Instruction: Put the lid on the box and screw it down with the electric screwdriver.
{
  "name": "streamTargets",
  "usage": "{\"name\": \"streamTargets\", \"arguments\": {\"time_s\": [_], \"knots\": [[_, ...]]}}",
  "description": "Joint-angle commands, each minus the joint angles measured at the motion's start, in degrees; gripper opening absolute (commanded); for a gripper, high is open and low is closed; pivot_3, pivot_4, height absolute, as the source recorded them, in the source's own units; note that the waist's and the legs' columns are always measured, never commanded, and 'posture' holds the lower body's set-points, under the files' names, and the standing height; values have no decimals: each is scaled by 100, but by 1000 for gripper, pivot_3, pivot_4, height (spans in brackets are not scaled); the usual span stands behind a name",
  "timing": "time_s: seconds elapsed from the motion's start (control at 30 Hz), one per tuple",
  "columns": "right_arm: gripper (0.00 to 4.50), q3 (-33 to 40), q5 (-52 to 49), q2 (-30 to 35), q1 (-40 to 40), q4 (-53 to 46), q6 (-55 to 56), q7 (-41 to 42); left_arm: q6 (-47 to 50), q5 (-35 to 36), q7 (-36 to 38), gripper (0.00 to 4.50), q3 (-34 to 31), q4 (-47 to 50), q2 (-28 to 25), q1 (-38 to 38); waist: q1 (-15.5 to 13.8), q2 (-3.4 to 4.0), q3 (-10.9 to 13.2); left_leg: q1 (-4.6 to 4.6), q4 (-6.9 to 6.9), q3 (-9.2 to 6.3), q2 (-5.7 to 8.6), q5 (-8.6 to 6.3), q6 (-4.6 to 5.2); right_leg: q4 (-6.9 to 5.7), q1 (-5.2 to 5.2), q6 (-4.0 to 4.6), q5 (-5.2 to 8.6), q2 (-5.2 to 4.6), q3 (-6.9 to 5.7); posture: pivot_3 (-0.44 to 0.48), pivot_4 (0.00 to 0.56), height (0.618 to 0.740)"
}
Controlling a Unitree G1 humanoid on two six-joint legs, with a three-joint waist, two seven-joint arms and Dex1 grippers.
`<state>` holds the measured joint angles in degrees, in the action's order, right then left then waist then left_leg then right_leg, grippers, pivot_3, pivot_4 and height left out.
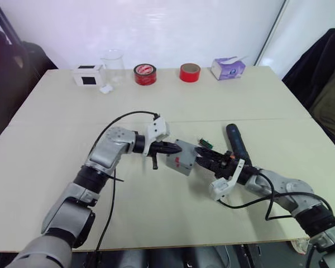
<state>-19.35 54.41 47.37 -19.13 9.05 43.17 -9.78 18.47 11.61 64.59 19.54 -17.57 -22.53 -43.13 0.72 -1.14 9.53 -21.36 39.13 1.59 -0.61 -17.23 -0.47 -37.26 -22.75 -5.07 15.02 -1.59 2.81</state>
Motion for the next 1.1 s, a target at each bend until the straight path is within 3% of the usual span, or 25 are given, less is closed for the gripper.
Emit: {"name": "streamTargets", "arguments": {"time_s": [0.03,0.1,0.5,0.57,0.67,0.8,0.9,1.1], "knots": [[4103,-85,80,295,98,96,294,120,219,-514,-107,0,345,-184,-63,89,0,0,-13,7,0,0,-2,-2,3,1,7,4,5,0,0,0,150,740],[4433,2,-13,405,82,28,426,104,380,-603,-87,0,446,-156,-100,152,-22,0,-32,6,0,-2,-5,-3,4,2,9,8,9,-2,0,0,150,740],[4433,306,-446,724,-27,7,938,119,703,-879,-419,0,580,-15,-91,401,29,10,-85,25,1,-1,-5,-7,13,8,28,11,15,-1,9,0,150,740],[4433,276,-1034,722,-19,71,1008,489,735,-787,-432,0,490,88,-66,426,29,11,-90,27,0,-1,-8,-7,13,7,29,11,15,1,10,0,150,740],[4433,32,-2837,776,84,-58,811,1688,925,-278,-335,0,75,572,-13,483,36,10,-89,26,0,-1,-9,-8,13,9,30,10,15,0,11,0,150,740],[3546,45,-4919,699,344,-506,-687,3419,1217,83,-379,0,-415,1275,-222,560,34,8,-80,15,0,-3,-18,-13,23,13,24,-6,6,0,13,0,150,740],[2439,247,-6092,562,518,-1108,-2485,4246,1335,107,-561,0,-648,1456,-411,609,24,10,-75,4,0,-4,-19,-13,23,10,11,-5,5,-5,12,0,150,740],[205,299,-6907,423,549,-2042,-5102,5052,1141,-122,-970,0,-729,1086,-497,821,-5,16,-67,-9,0,-6,-24,-14,22,9,-4,-4,5,-17,9,0,150,740]]}}
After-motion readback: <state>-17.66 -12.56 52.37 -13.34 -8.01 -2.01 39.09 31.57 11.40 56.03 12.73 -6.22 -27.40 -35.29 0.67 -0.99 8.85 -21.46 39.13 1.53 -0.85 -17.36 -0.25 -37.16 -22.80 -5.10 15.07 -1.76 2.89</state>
